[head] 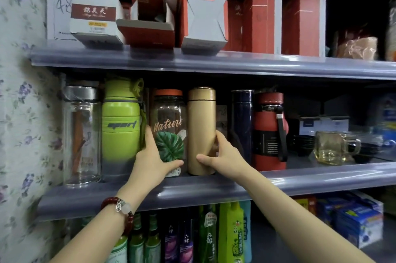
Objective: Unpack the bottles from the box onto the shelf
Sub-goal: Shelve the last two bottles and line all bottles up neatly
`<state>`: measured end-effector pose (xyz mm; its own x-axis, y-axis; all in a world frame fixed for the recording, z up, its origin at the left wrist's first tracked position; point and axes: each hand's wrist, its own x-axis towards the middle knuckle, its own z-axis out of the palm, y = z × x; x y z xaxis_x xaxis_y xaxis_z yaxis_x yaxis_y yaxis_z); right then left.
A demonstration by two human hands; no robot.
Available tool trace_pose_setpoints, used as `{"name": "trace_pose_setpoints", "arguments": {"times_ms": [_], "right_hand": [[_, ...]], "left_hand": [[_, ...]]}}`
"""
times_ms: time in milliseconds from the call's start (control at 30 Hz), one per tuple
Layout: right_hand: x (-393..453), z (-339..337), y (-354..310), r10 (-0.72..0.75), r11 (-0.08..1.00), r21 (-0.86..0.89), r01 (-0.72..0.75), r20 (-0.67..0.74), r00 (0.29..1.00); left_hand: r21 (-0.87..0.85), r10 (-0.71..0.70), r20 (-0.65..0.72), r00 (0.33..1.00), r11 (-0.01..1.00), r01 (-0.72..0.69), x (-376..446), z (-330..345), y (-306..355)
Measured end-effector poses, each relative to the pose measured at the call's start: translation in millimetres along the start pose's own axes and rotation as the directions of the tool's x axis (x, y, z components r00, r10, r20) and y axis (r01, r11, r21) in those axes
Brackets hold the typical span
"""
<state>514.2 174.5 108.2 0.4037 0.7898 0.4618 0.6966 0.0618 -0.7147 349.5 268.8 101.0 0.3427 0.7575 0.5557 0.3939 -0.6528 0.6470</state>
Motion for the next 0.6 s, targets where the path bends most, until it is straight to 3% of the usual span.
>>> {"name": "trace_pose_setpoints", "arguments": {"times_ms": [167,333,433,533,600], "right_hand": [[-27.8,-3.9,-2.1,-0.046,0.998,-0.039,0.04,-0.159,0.986],[-67.7,-35.6,13.2,-0.131,0.991,-0.074,0.11,-0.414,0.901],[-72.0,-62.1,37.9,-0.079,0.997,-0.063,0.052,-0.567,0.82],[-60.9,-89.1,63.4,-0.015,0.993,-0.099,-0.064,-0.643,0.766],[-49.8,-102.9,74.5,0.024,0.974,-0.16,-0.159,-0.627,0.779]], "left_hand": [[0.066,-0.041,-0.093,0.995,0.997,0.047,-18.4,-7.1,18.1],[0.031,0.159,-0.276,0.948,0.987,-0.156,-52.9,2.5,53.8],[-0.104,0.266,-0.146,0.953,0.954,-0.282,-65.0,29.0,77.4],[-0.255,0.25,-0.016,0.968,0.935,-0.245,-63.5,65.9,104.0],[-0.255,0.241,0.003,0.97,0.938,-0.233,-53.4,89.1,118.9]]}}
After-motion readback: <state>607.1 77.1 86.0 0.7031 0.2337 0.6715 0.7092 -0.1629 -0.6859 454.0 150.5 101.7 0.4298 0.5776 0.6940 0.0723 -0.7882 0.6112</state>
